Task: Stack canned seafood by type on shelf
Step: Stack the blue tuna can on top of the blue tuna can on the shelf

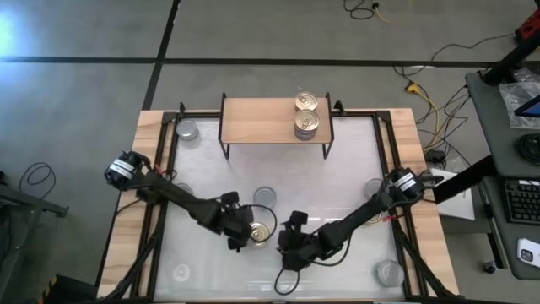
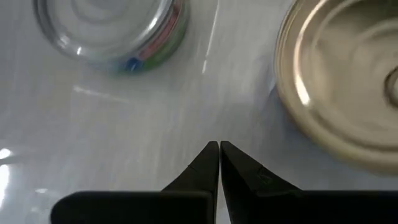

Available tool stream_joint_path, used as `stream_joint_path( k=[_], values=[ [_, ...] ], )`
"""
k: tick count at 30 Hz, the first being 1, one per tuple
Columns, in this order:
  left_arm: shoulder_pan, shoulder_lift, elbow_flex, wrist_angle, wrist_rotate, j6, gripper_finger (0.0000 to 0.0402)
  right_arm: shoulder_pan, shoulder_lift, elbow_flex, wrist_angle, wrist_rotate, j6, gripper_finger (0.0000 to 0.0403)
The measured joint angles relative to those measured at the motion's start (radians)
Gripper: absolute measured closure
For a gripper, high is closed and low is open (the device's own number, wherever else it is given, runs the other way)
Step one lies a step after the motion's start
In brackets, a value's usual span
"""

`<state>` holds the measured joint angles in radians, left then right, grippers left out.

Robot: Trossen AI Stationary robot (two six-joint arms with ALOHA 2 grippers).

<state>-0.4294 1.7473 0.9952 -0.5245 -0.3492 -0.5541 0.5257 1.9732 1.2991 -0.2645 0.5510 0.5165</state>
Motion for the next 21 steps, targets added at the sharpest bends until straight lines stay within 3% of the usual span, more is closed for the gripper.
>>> stream_joint_path(
  k=[11, 21],
  values=[
    [-0.040, -0.001, 0.006, 0.121, 0.126, -0.040, 0.0401, -0.024, 0.001, 0.000, 0.051, 0.045, -0.016, 0.0003],
    [-0.063, -0.001, 0.006, 0.143, 0.183, -0.089, 0.0401, -0.030, 0.019, 0.000, 0.098, -0.002, -0.072, 0.0003]
  ],
)
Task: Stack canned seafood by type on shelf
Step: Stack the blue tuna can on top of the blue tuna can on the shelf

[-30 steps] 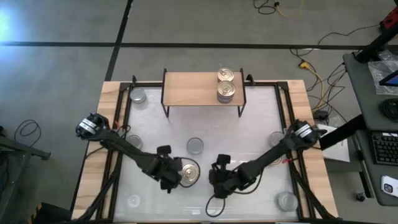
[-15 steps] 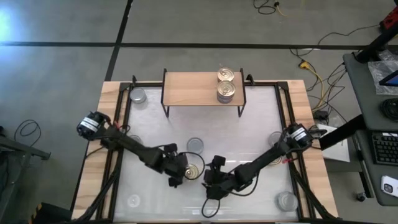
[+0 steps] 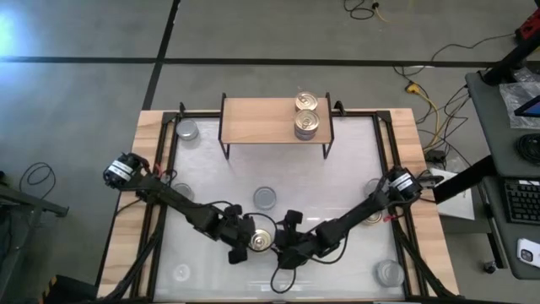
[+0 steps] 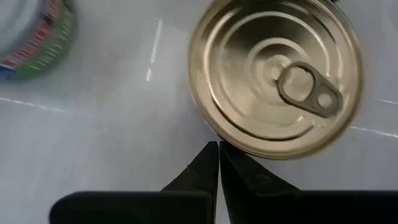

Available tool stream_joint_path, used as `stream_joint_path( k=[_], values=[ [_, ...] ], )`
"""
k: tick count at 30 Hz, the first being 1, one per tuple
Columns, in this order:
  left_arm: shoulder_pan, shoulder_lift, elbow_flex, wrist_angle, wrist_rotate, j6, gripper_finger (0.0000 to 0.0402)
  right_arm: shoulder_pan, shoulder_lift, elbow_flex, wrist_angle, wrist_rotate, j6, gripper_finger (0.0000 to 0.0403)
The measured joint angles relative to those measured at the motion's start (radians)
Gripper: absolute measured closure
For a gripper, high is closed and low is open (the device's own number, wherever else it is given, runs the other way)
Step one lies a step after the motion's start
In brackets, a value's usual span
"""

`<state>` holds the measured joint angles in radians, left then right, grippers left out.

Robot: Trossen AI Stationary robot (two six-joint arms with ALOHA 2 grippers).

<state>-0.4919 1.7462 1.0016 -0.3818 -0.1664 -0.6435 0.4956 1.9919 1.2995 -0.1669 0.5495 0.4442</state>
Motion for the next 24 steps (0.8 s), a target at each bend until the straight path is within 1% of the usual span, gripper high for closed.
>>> stream_joint_path(
  k=[5, 9, 13, 16, 18, 20, 22, 24],
  values=[
    [-0.013, 0.000, 0.000, 0.005, 0.053, -0.015, 0.0401, -0.025, -0.004, 0.000, -0.037, 0.001, -0.003, 0.0003],
    [-0.026, 0.000, 0.000, 0.008, 0.059, -0.021, 0.0401, -0.032, -0.044, 0.000, -0.147, 0.011, -0.003, 0.0003],
    [-0.041, -0.006, 0.000, 0.006, 0.096, -0.025, 0.0401, -0.022, -0.107, 0.000, -0.289, 0.017, -0.001, 0.0003],
    [-0.053, -0.009, 0.001, -0.023, 0.114, -0.023, 0.0401, 0.004, -0.128, 0.000, -0.294, -0.001, 0.005, 0.0003],
    [-0.055, -0.010, 0.001, -0.051, 0.078, -0.008, 0.0401, 0.025, -0.129, 0.000, -0.250, -0.003, 0.019, 0.0003],
    [-0.052, -0.010, 0.001, -0.072, -0.019, 0.004, 0.0401, 0.040, -0.112, 0.001, -0.174, -0.001, 0.061, 0.0003],
    [-0.050, -0.010, 0.000, -0.072, -0.117, 0.007, 0.0401, 0.050, -0.078, 0.001, -0.087, 0.001, 0.066, 0.0003],
    [-0.049, -0.010, 0.000, -0.070, -0.176, 0.010, 0.0401, 0.054, -0.035, 0.001, 0.004, 0.007, 0.066, 0.0003]
  ],
)
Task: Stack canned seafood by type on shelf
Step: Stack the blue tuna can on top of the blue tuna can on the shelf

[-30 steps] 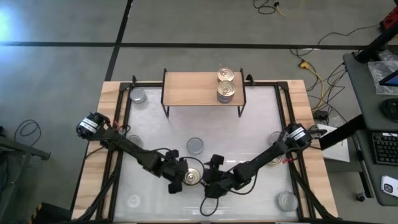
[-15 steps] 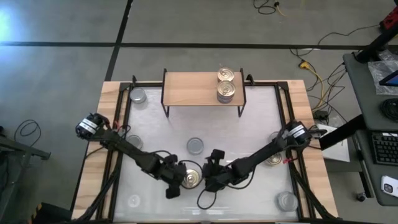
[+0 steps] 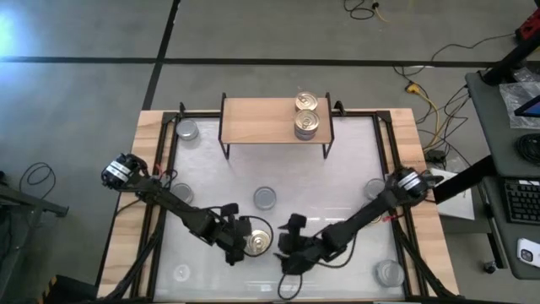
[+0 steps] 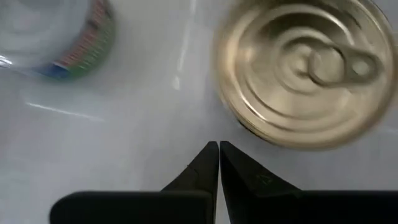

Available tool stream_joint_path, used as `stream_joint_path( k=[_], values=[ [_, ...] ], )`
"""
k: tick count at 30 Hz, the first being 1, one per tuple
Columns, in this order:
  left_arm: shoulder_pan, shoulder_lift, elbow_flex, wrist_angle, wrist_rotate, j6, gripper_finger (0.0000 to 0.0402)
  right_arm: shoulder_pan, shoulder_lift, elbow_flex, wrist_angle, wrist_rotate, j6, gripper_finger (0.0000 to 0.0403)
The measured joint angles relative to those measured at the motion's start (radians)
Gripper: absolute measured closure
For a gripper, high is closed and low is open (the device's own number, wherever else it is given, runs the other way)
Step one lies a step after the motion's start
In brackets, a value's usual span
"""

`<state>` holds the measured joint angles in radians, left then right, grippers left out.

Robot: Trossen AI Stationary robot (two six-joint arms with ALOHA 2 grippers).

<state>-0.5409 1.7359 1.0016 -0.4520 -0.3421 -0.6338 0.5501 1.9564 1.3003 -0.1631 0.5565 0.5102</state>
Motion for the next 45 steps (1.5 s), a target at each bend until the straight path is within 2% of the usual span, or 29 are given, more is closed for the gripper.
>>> stream_joint_path(
  k=[3, 6, 11, 15, 19, 24, 31, 40, 45],
  values=[
    [-0.001, 0.000, 0.000, 0.009, -0.011, 0.000, 0.0401, 0.001, 0.052, 0.006, 0.073, 0.009, 0.003, 0.0003],
    [-0.001, 0.000, 0.000, 0.019, 0.013, -0.005, 0.0401, -0.008, 0.077, 0.014, 0.066, 0.047, 0.010, 0.0003],
    [-0.005, 0.001, 0.008, 0.039, 0.085, -0.014, 0.0401, -0.027, 0.069, 0.015, 0.058, 0.054, -0.013, 0.0003],
    [-0.010, 0.001, 0.019, 0.040, 0.093, -0.005, 0.0401, -0.031, 0.059, 0.015, 0.054, 0.048, -0.049, 0.0003],
    [-0.012, 0.002, 0.036, 0.001, 0.094, -0.005, 0.0401, -0.035, 0.040, 0.022, -0.030, 0.063, -0.066, 0.0003],
    [-0.025, 0.001, 0.083, -0.125, 0.090, -0.012, 0.0401, -0.031, -0.015, 0.033, -0.175, 0.071, -0.072, 0.0003],
    [-0.057, -0.001, 0.117, -0.196, 0.087, -0.042, 0.0401, -0.012, -0.001, 0.032, -0.103, -0.054, -0.104, 0.0003],
    [-0.069, -0.001, 0.086, -0.196, 0.071, -0.060, 0.0401, -0.018, 0.025, 0.026, -0.056, -0.065, -0.100, 0.0003],
    [-0.070, -0.001, 0.071, -0.185, 0.063, -0.061, 0.0401, -0.038, 0.025, 0.026, -0.023, -0.132, -0.087, 0.0003]
  ],
)
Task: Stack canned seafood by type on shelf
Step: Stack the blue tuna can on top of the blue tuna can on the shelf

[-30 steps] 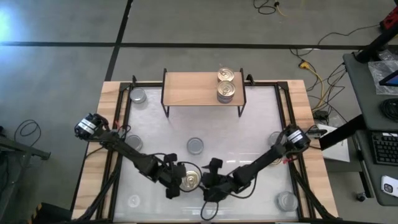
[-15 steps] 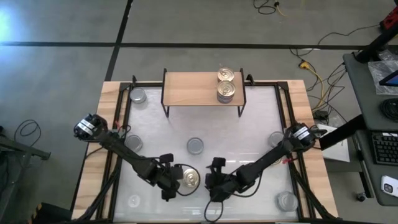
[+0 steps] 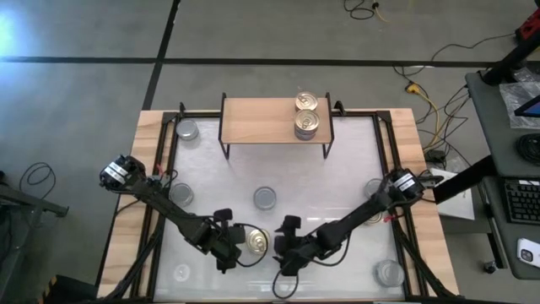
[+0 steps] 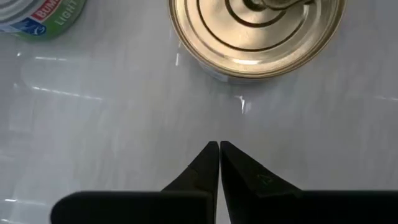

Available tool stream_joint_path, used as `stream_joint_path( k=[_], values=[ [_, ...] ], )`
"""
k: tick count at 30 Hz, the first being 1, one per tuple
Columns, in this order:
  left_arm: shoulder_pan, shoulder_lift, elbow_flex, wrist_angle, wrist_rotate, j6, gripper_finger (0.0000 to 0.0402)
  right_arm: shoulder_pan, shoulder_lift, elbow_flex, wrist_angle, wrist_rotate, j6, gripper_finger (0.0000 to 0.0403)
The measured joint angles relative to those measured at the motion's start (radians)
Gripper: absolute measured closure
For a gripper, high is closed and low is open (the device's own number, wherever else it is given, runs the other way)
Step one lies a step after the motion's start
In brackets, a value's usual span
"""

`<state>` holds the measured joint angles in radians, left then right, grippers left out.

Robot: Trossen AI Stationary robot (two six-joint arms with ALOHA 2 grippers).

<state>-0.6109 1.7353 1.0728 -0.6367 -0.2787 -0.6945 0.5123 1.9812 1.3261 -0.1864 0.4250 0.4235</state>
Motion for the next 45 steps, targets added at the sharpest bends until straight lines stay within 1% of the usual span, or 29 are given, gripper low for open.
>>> stream_joint_path(
  k=[3, 6, 12, 15, 19, 24, 29, 35, 43, 45],
  values=[
    [-0.002, 0.000, -0.003, 0.020, 0.000, 0.000, 0.0401, -0.015, 0.000, -0.009, 0.009, -0.022, 0.006, 0.0003],
    [-0.002, 0.000, -0.003, 0.040, 0.000, 0.000, 0.0401, -0.024, 0.000, -0.019, 0.054, -0.041, 0.004, 0.0003],
    [-0.002, 0.007, -0.003, 0.076, 0.000, 0.004, 0.0401, -0.032, 0.000, -0.024, 0.121, -0.042, -0.031, 0.0003],
    [-0.002, 0.026, -0.003, 0.124, 0.000, 0.022, 0.0401, -0.041, 0.012, -0.024, 0.134, -0.041, -0.032, 0.0003],
    [0.003, 0.065, -0.003, 0.169, 0.000, 0.040, 0.0401, -0.048, 0.063, -0.025, 0.234, -0.041, -0.057, 0.0003],
    [0.005, 0.108, -0.004, 0.252, 0.005, 0.070, 0.0401, -0.055, 0.125, -0.025, 0.365, 0.008, -0.095, 0.0003],
    [0.007, 0.130, -0.005, 0.277, 0.024, 0.082, 0.0401, -0.059, 0.164, -0.026, 0.466, 0.029, -0.109, 0.0003],
    [0.007, 0.131, -0.005, 0.276, 0.023, 0.085, 0.0401, -0.060, 0.186, -0.028, 0.516, 0.036, -0.134, 0.0002],
    [0.009, 0.131, -0.005, 0.280, 0.014, 0.101, 0.0401, -0.063, 0.187, -0.028, 0.520, 0.026, -0.147, 0.0003],
    [0.009, 0.131, -0.005, 0.280, 0.011, 0.102, 0.0401, -0.065, 0.187, -0.028, 0.519, 0.023, -0.147, 0.0011]
  ],
)
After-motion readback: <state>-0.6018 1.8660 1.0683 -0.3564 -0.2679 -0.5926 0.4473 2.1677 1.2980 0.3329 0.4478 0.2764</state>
